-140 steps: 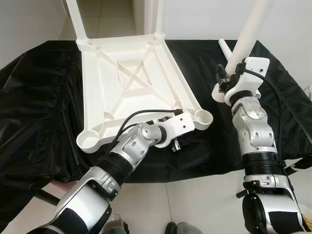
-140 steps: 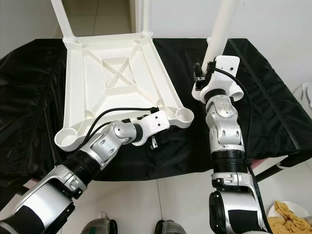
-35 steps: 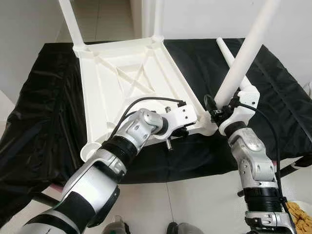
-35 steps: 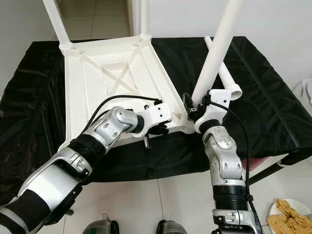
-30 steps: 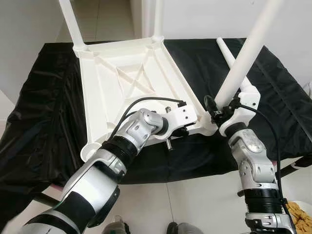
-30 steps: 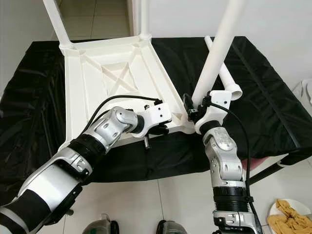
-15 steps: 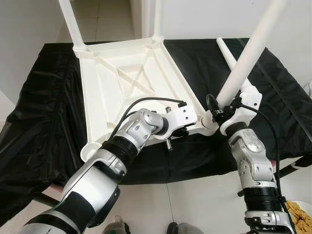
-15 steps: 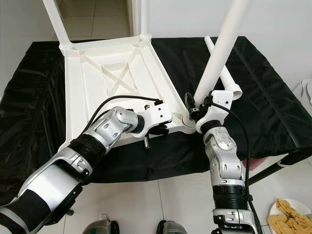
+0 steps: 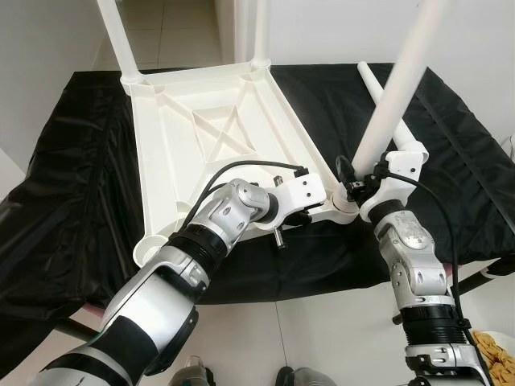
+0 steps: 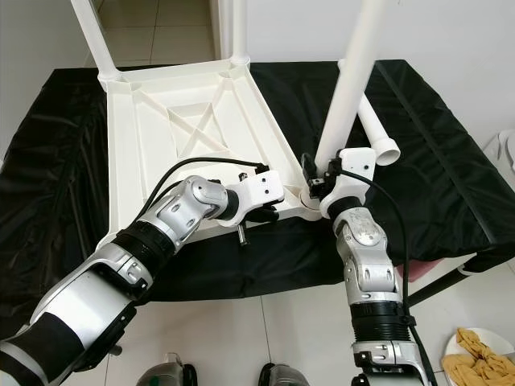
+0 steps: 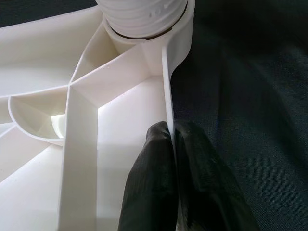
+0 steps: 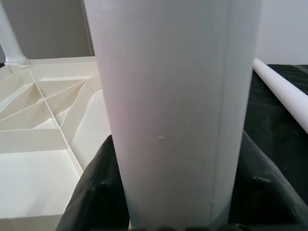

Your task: Building children table

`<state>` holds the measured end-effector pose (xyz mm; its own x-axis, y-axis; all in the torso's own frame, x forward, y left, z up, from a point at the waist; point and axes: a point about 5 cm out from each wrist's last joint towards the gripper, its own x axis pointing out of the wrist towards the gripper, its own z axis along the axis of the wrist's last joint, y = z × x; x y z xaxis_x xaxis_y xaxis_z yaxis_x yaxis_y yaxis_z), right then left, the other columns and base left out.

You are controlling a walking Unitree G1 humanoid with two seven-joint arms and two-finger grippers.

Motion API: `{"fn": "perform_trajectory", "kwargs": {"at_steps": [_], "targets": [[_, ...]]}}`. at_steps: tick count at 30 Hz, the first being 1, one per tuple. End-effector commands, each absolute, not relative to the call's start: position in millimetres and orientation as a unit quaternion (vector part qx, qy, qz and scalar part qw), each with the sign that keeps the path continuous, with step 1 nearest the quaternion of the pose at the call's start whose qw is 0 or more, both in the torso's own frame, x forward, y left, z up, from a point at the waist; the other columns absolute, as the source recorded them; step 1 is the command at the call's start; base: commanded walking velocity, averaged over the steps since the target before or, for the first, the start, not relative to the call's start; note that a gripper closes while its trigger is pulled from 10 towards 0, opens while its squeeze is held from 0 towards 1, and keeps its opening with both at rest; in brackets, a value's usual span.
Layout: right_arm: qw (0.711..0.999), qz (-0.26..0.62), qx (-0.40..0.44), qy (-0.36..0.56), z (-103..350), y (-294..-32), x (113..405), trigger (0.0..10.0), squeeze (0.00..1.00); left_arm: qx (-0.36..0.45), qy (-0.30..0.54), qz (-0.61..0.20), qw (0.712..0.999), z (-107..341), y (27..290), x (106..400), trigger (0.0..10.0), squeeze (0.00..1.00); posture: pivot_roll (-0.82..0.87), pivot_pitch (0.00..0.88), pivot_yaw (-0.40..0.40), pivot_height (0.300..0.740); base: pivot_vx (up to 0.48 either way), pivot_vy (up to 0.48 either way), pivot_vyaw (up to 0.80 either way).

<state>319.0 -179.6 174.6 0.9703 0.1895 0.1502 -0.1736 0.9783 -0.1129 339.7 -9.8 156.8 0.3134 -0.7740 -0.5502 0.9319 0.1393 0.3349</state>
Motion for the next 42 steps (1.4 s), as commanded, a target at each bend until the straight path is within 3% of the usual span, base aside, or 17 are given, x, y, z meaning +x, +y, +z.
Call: {"fn": "perform_trajectory", "kwargs": {"at_steps": [1,18,42], "targets": [[0.993,0.091,-0.067,-0.026,151.0,-185.2,315.5,10.0,0.0,0.344,0.118,-0.529,0.767,158.3,0.5,348.1,10.0,0.0,0.0,0.07,0.03,0.74,0.0,0.0,0.0],[0.981,0.179,-0.055,-0.048,143.5,-173.9,294.7,10.0,0.0,0.347,0.115,-0.529,0.766,160.9,1.3,348.7,10.0,0.0,-0.01,0.072,0.032,0.74,0.0,0.0,0.0],[0.99,0.139,-0.012,0.012,139.4,-182.1,307.8,10.0,0.0,0.35,0.11,-0.533,0.762,162.4,-1.1,346.5,10.0,0.0,0.0,0.075,0.03,0.74,0.0,0.0,0.0]]}}
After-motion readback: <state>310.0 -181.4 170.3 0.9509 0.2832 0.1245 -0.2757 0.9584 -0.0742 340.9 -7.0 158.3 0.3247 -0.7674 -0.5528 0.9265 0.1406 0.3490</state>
